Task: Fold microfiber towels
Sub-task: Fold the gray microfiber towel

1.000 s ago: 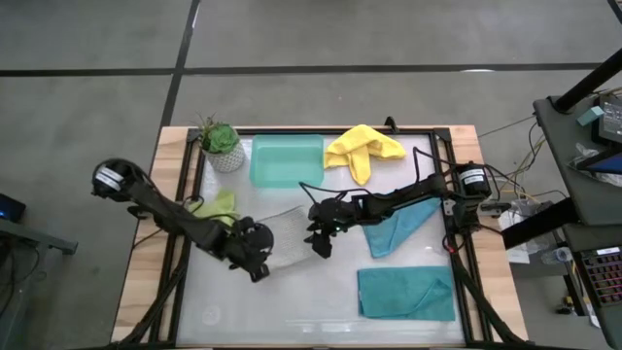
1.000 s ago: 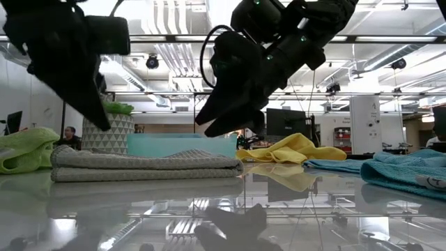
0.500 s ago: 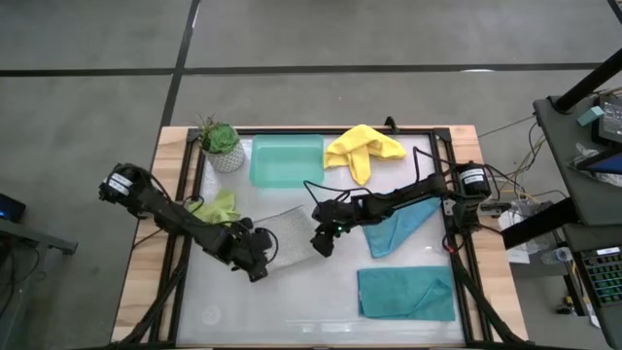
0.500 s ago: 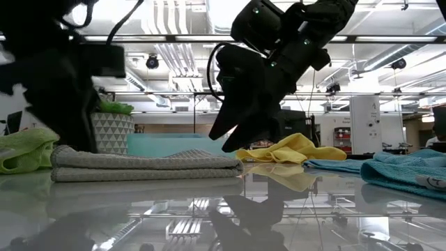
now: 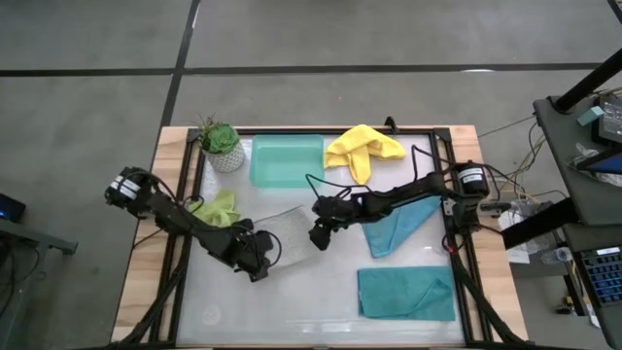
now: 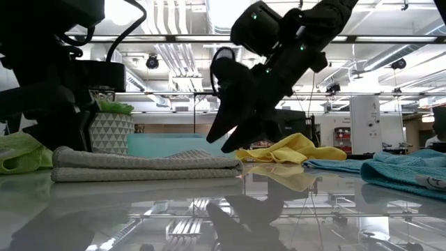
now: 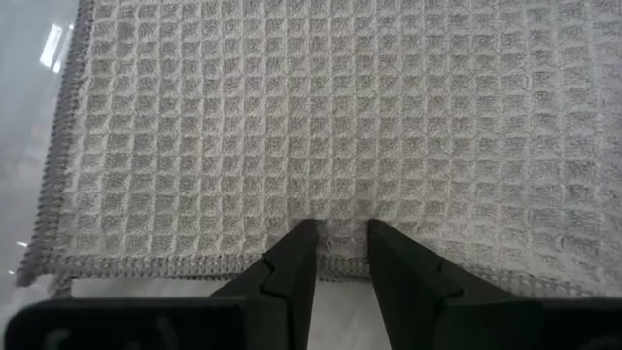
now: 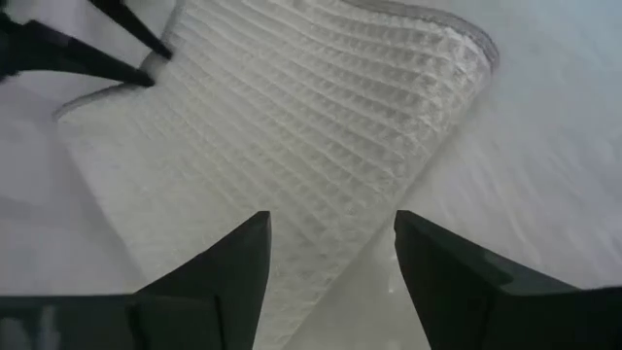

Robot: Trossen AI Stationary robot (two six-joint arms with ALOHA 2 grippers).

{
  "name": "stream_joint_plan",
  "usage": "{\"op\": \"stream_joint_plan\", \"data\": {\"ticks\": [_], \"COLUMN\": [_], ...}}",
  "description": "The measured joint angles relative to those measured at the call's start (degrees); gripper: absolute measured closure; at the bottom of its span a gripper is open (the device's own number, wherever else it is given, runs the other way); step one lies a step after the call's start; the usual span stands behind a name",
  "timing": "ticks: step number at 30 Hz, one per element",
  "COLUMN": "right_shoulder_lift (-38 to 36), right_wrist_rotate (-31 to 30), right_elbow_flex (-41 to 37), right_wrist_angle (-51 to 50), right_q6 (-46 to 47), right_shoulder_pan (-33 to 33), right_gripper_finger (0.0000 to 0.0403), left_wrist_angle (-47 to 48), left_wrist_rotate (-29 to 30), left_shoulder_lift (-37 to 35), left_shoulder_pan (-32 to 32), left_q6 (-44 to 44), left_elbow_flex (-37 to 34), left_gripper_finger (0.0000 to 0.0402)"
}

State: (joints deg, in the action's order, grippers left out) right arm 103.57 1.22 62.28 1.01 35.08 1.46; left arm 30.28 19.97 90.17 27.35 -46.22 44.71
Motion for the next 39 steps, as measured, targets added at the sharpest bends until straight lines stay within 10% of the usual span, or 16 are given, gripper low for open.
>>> {"op": "stream_joint_plan", "data": {"ticks": [13, 27, 39], "right_shoulder_lift": [5.1, 9.0, 1.4], "right_wrist_rotate": [2.1, 3.0, 3.7], "right_elbow_flex": [-0.1, 0.7, 4.8], "right_wrist_angle": [10.2, 13.8, -10.6], "right_q6": [1.1, -4.0, -14.3], "right_shoulder_pan": [-0.4, -0.4, -2.7], "right_gripper_finger": [0.0208, 0.0386, 0.039], "left_wrist_angle": [0.0, -0.2, -0.5], "left_wrist_rotate": [-0.2, -0.1, 1.2], "left_shoulder_lift": [0.0, 0.0, -1.7], "left_shoulder_pan": [0.0, 0.0, -0.1], "left_q6": [-1.4, -1.4, 0.2], "left_elbow_flex": [0.0, 0.4, 2.1], "left_gripper_finger": [0.0318, 0.0318, 0.0318]}}
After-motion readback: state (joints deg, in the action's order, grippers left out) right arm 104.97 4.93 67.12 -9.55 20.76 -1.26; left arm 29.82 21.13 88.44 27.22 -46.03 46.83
